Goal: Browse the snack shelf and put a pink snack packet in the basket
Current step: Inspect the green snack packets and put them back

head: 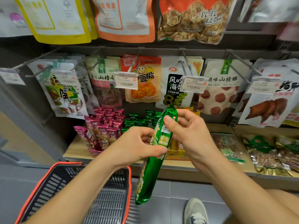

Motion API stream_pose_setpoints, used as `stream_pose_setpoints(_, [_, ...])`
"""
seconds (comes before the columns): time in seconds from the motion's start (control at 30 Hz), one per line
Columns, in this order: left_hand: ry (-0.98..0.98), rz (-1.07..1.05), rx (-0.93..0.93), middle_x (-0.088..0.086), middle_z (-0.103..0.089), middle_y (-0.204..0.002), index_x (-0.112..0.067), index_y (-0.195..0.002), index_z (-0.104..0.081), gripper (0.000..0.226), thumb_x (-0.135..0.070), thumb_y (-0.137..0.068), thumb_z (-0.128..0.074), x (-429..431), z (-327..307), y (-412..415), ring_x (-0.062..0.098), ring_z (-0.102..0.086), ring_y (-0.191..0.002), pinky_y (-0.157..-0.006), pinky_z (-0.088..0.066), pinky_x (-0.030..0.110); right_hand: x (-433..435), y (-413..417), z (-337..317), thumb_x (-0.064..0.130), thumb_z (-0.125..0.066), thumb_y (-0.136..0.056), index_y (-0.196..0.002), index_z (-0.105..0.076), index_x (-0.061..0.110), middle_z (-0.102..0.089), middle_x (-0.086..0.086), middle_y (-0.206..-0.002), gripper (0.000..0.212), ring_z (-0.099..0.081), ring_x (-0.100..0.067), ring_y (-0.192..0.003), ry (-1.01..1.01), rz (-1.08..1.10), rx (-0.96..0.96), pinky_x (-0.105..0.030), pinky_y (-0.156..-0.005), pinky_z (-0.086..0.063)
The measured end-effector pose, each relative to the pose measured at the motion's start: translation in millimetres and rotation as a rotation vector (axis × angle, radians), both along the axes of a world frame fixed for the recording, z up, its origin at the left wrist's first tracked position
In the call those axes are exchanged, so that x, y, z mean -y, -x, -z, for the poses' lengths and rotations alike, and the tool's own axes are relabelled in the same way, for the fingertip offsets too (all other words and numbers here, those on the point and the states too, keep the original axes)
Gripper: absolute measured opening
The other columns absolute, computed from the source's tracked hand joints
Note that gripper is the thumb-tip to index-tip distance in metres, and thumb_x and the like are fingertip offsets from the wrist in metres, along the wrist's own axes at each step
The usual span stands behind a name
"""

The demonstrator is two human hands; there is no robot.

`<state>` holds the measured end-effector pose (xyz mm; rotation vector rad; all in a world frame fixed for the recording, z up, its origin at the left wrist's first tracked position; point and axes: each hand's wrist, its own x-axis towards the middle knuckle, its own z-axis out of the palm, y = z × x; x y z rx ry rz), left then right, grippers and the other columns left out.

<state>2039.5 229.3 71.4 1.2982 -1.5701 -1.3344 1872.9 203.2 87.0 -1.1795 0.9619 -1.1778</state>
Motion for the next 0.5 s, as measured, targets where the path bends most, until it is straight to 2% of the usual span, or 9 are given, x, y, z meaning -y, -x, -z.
stream_pose_setpoints(0.07, [-0.008,0.01,-0.011,0.005,-0.075,-0.097,-0.016,-0.098,-0.073,0.035,-0.023,-0.065,-0.083,-1,2,0,0.01,-0.067,-0.085,-0.083,-0.056,0.027,2,3,-2,0.024,-0.072,-0.072,-0.103,-0.061,0.004,-0.069,-0.014,-0.092,0.038,-0.066,-0.018,-0.081,-0.017,0.036,0.058,-0.035,-0.072,-0.057])
stream_pose_setpoints(0.17, [-0.01,0.044,-0.005,-0.001,-0.075,-0.093,-0.017,-0.099,-0.071,0.03,-0.012,-0.071,-0.083,-5,6,0,0.006,-0.066,-0.083,-0.077,-0.051,0.018,6,8,-5,0.021,-0.07,-0.078,-0.102,-0.061,0.007,-0.067,-0.005,-0.085,0.03,-0.064,-0.013,-0.076,-0.034,0.085,0.109,-0.028,-0.065,-0.053])
stream_pose_setpoints(0.23, [-0.023,0.074,0.038,-0.004,-0.074,-0.087,-0.017,-0.097,-0.071,0.028,-0.007,-0.074,-0.082,-7,9,-2,0.003,-0.063,-0.078,-0.072,-0.049,0.016,11,15,-8,0.016,-0.067,-0.085,-0.103,-0.06,0.006,-0.067,-0.004,-0.083,0.021,-0.064,-0.014,-0.076,-0.054,0.133,0.165,-0.033,-0.073,-0.052])
stream_pose_setpoints(0.33, [-0.044,0.069,0.117,0.001,-0.071,-0.089,-0.016,-0.101,-0.071,0.031,-0.013,-0.073,-0.083,-10,14,-5,0.005,-0.058,-0.076,-0.072,-0.047,0.019,18,30,-14,0.014,-0.062,-0.092,-0.099,-0.059,0.008,-0.066,-0.004,-0.083,0.01,-0.064,-0.013,-0.077,-0.103,0.191,0.251,-0.036,-0.08,-0.053])
stream_pose_setpoints(0.43, [-0.013,0.101,0.158,-0.008,-0.069,-0.086,-0.025,-0.103,-0.071,0.035,-0.022,-0.07,-0.083,-11,14,-12,0.001,-0.057,-0.076,-0.07,-0.047,0.017,21,39,-12,0.014,-0.059,-0.094,-0.094,-0.06,0.012,-0.065,-0.003,-0.085,0.003,-0.064,-0.011,-0.077,-0.118,0.199,0.27,-0.03,-0.073,-0.057])
stream_pose_setpoints(0.5, [0.011,0.104,0.167,-0.014,-0.069,-0.082,-0.03,-0.104,-0.071,0.036,-0.024,-0.07,-0.083,-12,14,-17,-0.001,-0.057,-0.073,-0.068,-0.046,0.015,23,42,-11,0.013,-0.058,-0.095,-0.106,-0.06,0.011,-0.063,-0.005,-0.093,0.011,-0.064,-0.015,-0.083,-0.134,0.211,0.282,-0.03,-0.07,-0.058])
